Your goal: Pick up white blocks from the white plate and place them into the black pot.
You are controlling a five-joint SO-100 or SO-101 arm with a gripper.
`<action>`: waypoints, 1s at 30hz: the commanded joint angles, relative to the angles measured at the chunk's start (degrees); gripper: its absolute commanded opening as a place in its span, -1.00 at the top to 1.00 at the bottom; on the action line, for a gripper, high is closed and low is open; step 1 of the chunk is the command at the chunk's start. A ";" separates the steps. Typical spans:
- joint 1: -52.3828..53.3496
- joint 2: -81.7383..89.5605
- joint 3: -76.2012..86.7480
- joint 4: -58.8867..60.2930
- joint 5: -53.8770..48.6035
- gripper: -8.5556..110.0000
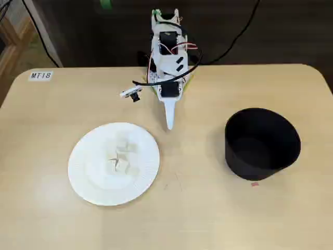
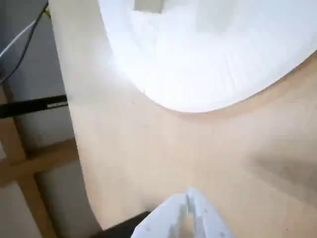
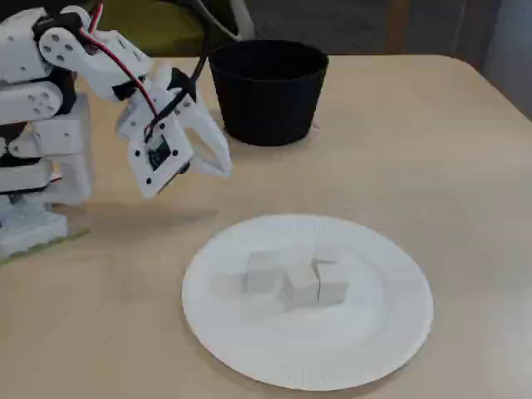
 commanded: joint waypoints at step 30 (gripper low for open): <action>3.78 -41.04 -48.16 8.61 -0.97 0.90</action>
